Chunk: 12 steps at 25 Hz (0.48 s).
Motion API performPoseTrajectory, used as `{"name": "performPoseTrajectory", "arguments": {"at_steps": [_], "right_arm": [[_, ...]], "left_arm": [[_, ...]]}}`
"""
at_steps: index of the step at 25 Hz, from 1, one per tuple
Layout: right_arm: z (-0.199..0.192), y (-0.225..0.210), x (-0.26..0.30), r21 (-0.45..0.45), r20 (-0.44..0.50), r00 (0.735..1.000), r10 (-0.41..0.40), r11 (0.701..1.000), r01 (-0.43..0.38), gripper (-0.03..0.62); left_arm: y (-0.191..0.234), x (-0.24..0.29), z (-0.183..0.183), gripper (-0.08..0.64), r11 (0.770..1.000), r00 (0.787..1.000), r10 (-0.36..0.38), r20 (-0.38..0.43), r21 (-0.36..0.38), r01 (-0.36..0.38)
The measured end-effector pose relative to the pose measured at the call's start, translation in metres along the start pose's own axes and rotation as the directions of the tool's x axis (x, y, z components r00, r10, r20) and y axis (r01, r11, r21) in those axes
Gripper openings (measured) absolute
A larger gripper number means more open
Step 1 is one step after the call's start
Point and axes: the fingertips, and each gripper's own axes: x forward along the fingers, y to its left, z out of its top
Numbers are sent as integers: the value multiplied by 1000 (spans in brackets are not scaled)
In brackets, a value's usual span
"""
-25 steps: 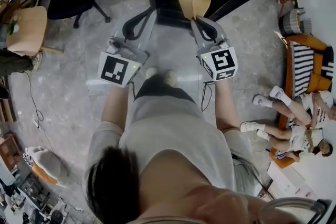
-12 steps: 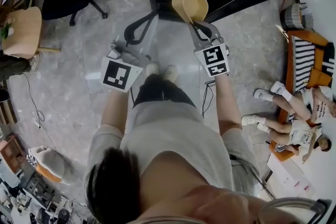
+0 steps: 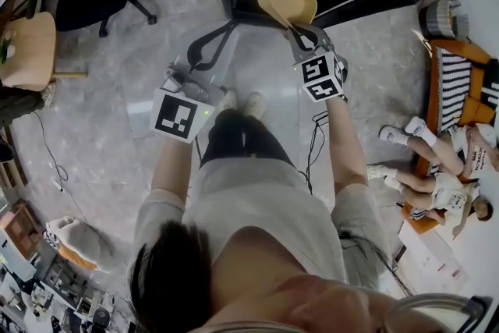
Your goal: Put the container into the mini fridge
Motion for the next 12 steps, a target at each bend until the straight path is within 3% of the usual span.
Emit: {"name": "performPoseTrajectory", "arguments": {"at_steps": [12], "right_arm": [[-29, -30, 66, -153, -140, 990, -24, 988, 3, 6]], "left_arm": [[9, 14, -39, 0, 999, 999, -31, -25, -17, 30]]}}
